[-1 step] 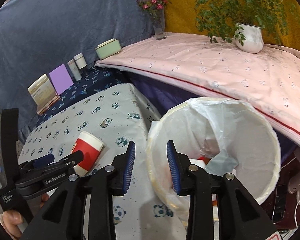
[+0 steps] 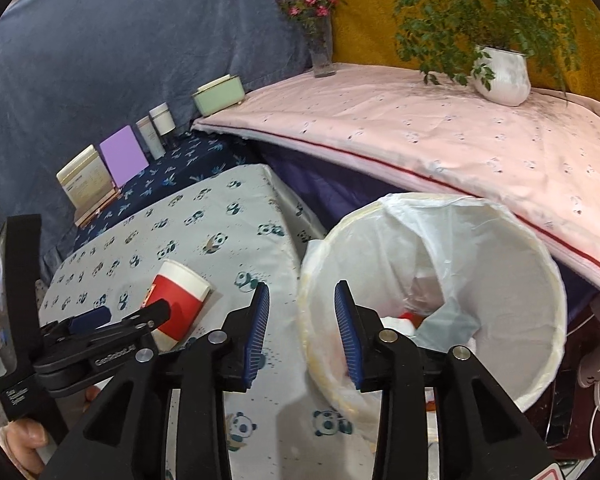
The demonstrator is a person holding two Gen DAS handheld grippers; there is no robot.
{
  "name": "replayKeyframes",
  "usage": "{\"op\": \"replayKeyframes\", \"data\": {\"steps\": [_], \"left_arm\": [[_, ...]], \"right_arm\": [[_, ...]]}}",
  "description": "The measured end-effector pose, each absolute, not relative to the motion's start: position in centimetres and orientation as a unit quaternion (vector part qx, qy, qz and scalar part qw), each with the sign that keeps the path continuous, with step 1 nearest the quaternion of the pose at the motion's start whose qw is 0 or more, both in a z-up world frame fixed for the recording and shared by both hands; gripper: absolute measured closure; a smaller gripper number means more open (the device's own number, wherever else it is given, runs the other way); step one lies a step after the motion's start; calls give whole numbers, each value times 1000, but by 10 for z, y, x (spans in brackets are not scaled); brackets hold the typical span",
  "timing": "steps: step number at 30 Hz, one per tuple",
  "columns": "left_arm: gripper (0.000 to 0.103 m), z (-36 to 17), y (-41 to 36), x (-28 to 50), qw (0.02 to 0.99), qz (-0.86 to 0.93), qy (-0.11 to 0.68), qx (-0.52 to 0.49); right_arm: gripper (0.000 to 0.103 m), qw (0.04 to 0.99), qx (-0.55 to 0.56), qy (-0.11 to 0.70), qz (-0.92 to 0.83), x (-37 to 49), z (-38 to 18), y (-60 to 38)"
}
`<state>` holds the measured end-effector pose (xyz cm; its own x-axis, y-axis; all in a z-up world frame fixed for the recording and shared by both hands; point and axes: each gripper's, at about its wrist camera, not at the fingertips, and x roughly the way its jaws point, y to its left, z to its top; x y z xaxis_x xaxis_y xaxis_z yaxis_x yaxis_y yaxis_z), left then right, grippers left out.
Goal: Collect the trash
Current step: 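Grasp the remaining red-and-white paper cup with the left tool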
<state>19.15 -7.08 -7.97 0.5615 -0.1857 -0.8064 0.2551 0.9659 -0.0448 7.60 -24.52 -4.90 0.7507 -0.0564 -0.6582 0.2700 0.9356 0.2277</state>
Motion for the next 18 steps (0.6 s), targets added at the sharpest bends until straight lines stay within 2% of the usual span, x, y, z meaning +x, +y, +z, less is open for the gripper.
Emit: {"op": "replayKeyframes", "data": {"steps": [10,11,12,18], "left_arm": [[14,-101,-78,212,869,-152,468,52],[21,-101,-78,213,868,-156,469,50],[33,-102,-78,214,866,-159,472,48],[34,-99,-70,208,869,-158,468,44]], "right_arm": [[68,912,159,370,-73,105,-73,-220],[68,912,159,371,-73,106,-74,-219],[68,912,158,372,-72,107,-75,-217],[68,911,157,375,-71,107,-76,-210]]}}
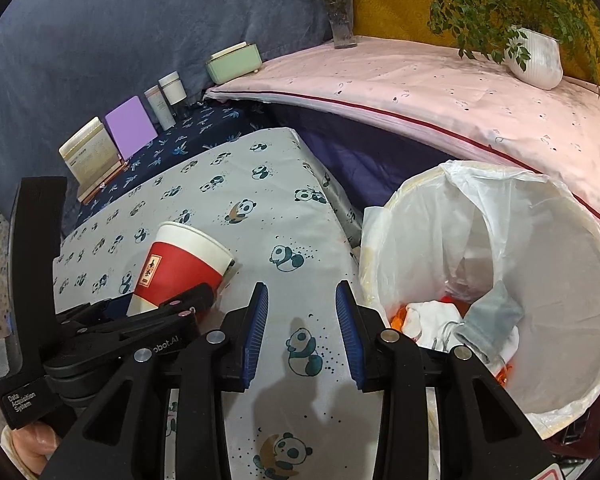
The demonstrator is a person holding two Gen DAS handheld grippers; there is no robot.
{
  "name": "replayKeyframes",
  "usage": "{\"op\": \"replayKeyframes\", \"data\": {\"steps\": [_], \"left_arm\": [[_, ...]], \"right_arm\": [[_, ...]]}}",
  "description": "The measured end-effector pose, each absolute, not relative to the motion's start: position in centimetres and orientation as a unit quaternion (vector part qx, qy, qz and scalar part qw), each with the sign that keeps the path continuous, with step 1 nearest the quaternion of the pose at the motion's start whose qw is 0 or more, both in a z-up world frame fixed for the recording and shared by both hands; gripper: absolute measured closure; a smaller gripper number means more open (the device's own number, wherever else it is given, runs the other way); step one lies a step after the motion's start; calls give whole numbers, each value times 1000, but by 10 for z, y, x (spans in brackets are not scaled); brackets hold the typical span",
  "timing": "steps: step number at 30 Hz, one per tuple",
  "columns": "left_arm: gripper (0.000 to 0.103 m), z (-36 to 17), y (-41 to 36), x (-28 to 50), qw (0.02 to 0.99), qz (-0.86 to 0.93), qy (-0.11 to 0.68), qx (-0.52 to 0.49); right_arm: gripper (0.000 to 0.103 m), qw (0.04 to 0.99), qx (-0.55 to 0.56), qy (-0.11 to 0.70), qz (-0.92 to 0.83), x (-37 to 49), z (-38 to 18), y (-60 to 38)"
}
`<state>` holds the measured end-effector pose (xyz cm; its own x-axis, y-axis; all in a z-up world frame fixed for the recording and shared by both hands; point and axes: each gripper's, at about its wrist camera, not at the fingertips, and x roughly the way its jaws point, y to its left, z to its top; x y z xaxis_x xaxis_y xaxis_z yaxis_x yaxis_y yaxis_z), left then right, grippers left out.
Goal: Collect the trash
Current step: 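Grasp the remaining red-and-white paper cup with the left tool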
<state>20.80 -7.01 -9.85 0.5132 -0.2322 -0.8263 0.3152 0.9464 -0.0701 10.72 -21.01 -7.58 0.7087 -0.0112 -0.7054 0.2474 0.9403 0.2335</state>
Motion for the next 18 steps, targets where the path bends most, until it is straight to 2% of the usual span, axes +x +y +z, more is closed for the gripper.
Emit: {"op": "replayKeyframes", "data": {"steps": [16,18], "left_arm": [[34,-56,-32,161,885,-143,442,20],[34,-51,-25,153,887,-140,440,17]], "right_arm": [[68,916,149,367,-55,75,-57,-181],[64,916,145,371,-49,70,-58,-173]]}}
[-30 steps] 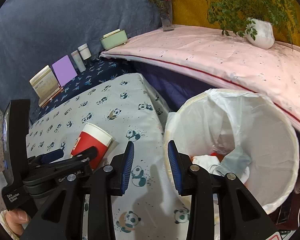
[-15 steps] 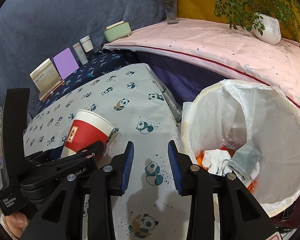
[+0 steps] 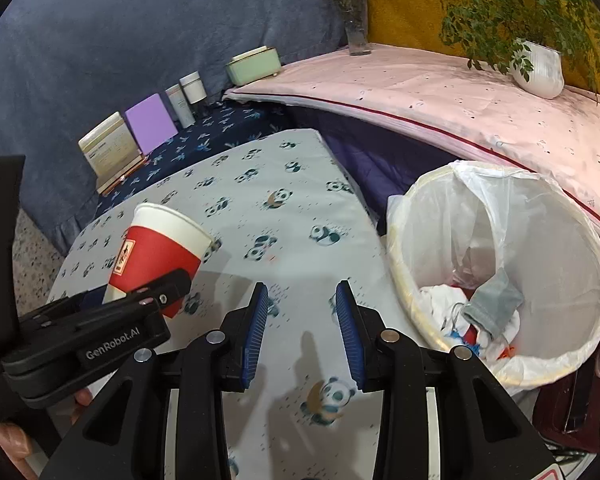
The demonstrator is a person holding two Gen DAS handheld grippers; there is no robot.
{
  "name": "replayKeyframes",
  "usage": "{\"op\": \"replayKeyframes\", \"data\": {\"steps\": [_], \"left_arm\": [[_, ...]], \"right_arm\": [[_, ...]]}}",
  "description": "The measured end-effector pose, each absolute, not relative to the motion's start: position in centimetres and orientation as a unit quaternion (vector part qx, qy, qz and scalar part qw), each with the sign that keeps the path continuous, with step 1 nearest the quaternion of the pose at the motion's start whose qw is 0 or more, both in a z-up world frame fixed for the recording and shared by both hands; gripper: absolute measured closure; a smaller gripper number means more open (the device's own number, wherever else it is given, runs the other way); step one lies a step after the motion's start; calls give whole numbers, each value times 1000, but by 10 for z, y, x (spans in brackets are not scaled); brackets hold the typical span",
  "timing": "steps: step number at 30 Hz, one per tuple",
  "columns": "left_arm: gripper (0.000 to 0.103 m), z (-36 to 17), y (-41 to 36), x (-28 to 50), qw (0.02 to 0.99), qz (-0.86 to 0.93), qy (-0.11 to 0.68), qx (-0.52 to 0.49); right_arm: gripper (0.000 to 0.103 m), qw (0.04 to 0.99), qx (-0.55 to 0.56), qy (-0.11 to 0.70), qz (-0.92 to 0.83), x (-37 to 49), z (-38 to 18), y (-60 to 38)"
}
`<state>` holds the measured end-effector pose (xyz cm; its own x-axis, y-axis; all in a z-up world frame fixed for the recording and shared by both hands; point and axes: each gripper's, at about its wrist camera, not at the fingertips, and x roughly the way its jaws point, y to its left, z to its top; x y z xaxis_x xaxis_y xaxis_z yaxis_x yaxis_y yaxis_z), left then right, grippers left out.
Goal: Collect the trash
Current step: 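Grasp the remaining red-and-white paper cup with the left tool, then carry the paper cup over the white bin with the left tool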
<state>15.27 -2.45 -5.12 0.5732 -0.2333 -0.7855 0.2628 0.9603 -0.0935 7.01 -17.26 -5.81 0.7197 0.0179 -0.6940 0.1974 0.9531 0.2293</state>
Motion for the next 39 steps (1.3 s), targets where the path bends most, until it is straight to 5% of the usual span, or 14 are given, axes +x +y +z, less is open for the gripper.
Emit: {"op": "replayKeyframes", "data": {"steps": [2,29,36,39], "left_arm": [[34,-49,-18,146,888,-136,438,15],[34,-67,65,80,885,-93,455,-10],[34,-61,49,75,886,-108,450,-6],[34,-57,36,75,886,-119,447,-1]], "right_arm": [[58,915,139,376,-45,64,-62,-164],[58,896,85,437,1,33,-113,-82],[95,895,80,438,-5,28,-111,-89],[96,899,88,429,-10,24,-104,-100]]}}
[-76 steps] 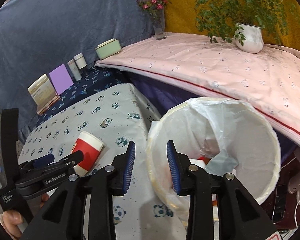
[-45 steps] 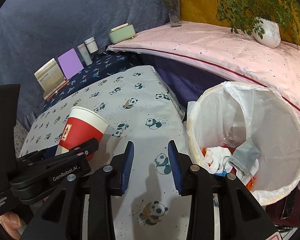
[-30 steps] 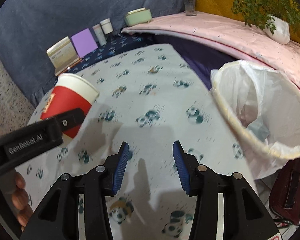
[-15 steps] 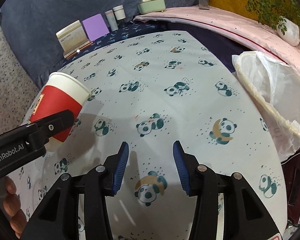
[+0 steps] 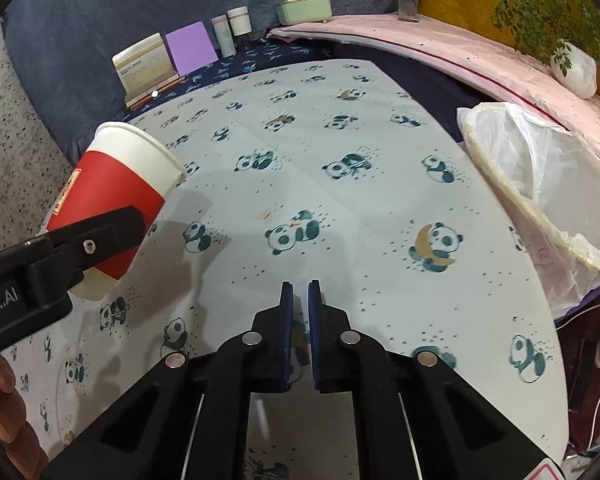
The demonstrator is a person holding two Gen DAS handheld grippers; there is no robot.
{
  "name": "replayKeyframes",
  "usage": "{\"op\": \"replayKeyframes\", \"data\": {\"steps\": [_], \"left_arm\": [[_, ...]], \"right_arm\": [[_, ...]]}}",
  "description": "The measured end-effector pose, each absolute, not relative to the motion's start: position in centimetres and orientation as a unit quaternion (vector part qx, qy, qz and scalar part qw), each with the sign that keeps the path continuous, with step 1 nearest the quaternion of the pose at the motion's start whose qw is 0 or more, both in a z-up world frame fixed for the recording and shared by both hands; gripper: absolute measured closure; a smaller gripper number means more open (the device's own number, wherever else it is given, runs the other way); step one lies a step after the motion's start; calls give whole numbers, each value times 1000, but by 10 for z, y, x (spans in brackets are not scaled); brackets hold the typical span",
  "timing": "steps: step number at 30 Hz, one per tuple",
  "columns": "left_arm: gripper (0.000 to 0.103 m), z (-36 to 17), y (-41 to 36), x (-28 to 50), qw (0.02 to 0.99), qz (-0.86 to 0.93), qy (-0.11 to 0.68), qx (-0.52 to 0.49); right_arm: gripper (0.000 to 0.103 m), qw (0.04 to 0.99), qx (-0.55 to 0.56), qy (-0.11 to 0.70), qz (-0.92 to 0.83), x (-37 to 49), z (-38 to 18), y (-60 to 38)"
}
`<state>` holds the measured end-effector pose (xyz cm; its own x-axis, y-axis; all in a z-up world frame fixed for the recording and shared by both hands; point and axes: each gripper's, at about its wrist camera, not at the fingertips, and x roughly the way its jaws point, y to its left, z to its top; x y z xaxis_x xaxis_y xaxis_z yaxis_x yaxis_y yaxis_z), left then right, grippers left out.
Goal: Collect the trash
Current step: 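Carry the paper cup over the white bin with the left tool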
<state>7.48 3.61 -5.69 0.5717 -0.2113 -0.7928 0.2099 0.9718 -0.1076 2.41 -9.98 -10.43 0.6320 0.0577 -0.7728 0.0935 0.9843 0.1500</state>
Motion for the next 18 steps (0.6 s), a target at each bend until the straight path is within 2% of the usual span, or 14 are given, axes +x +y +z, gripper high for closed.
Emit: {"op": "replayKeyframes", "data": {"steps": [18], "left_arm": [[34,-27,-129,89,880,-232,410,52]], "right_arm": [[95,917,140,355,-111,16,-56,-241]]}}
